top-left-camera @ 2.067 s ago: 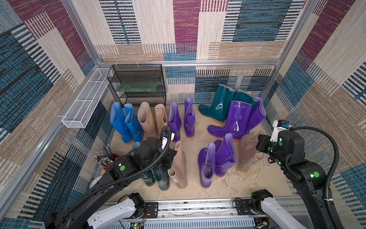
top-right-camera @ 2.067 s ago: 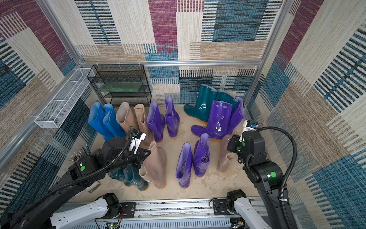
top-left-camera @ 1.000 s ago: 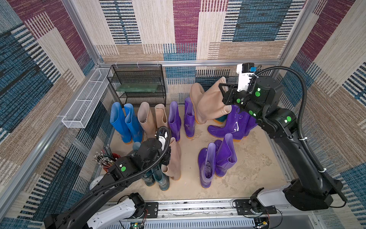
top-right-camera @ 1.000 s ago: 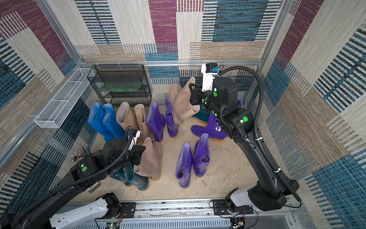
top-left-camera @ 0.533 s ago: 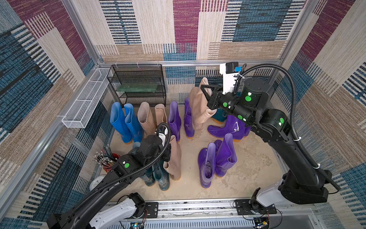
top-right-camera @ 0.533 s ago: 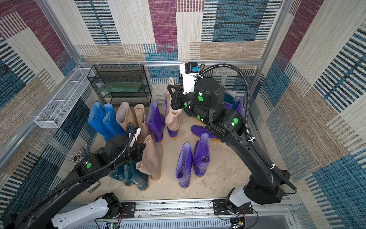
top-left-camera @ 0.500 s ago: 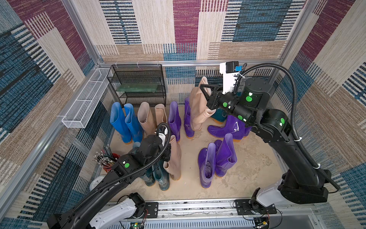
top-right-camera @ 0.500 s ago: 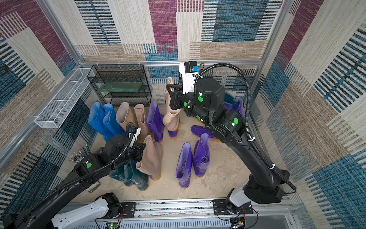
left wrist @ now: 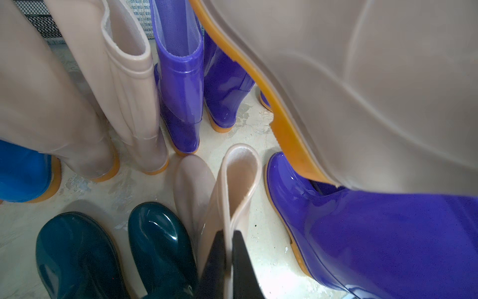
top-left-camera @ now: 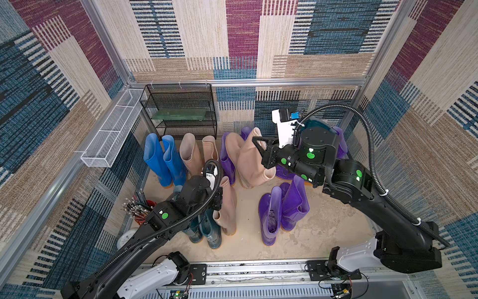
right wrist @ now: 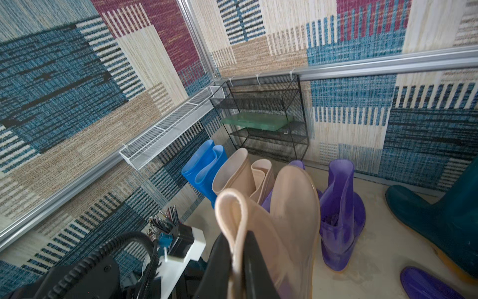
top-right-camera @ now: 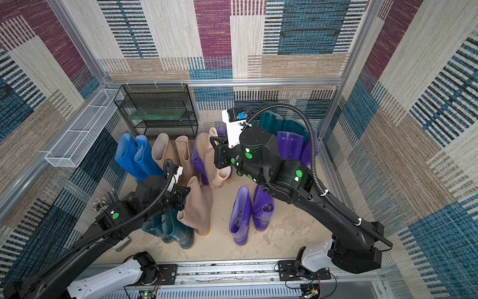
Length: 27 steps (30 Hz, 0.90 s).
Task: Match and arrange rain boots in pairs
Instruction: Pair a pair of rain boots at the center of the board.
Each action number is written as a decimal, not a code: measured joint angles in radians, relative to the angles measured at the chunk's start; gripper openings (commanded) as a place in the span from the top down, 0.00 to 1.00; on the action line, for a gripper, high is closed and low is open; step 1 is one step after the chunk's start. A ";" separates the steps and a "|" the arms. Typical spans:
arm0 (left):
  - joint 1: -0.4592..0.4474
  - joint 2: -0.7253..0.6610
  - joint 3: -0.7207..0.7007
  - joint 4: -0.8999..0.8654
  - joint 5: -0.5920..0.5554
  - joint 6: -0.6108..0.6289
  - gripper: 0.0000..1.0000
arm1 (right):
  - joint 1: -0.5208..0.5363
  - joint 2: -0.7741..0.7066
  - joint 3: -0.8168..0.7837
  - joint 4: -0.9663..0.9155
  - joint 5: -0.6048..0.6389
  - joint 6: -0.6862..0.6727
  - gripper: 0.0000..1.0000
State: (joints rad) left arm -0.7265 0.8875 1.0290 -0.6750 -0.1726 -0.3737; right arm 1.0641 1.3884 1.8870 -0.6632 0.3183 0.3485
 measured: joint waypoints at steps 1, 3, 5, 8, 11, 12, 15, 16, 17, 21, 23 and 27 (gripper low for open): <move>0.000 0.000 -0.001 0.000 0.000 0.000 1.00 | 0.018 -0.008 -0.017 0.000 0.006 0.011 1.00; 0.002 -0.002 -0.001 0.000 0.002 0.000 1.00 | 0.055 -0.021 -0.046 0.009 0.022 0.021 1.00; 0.004 -0.002 -0.001 0.000 0.003 0.000 1.00 | 0.089 -0.034 -0.072 0.024 0.047 0.035 1.00; 0.004 -0.002 -0.001 0.000 0.004 0.000 1.00 | 0.137 -0.046 -0.113 0.037 0.095 0.059 1.00; 0.004 -0.002 -0.001 0.000 0.007 0.000 1.00 | 0.175 -0.063 -0.180 0.048 0.121 0.076 1.00; 0.004 -0.003 -0.001 0.000 0.008 0.000 1.00 | 0.182 -0.070 -0.204 0.048 0.130 0.089 1.00; 0.004 -0.003 0.000 0.000 0.014 0.000 1.00 | 0.206 -0.093 -0.267 0.048 0.163 0.123 1.00; 0.004 -0.004 0.000 0.000 0.015 0.000 1.00 | 0.218 -0.103 -0.285 0.048 0.172 0.128 1.00; 0.004 -0.004 0.001 0.000 0.018 0.002 1.00 | 0.228 -0.111 -0.298 0.048 0.181 0.142 1.00; 0.005 -0.003 0.002 0.000 0.019 0.003 1.00 | 0.252 -0.146 -0.365 0.066 0.211 0.180 1.00; 0.005 -0.003 0.002 0.000 0.021 0.003 1.00 | 0.252 -0.158 -0.418 0.088 0.217 0.204 1.00; 0.005 0.000 0.003 0.000 0.023 0.003 1.00 | 0.250 -0.152 -0.505 0.098 0.223 0.249 1.00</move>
State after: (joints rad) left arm -0.7219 0.8871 1.0317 -0.6750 -0.1501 -0.3710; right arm 1.3140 1.2362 1.3823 -0.5655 0.5415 0.5976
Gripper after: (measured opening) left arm 0.082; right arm 0.123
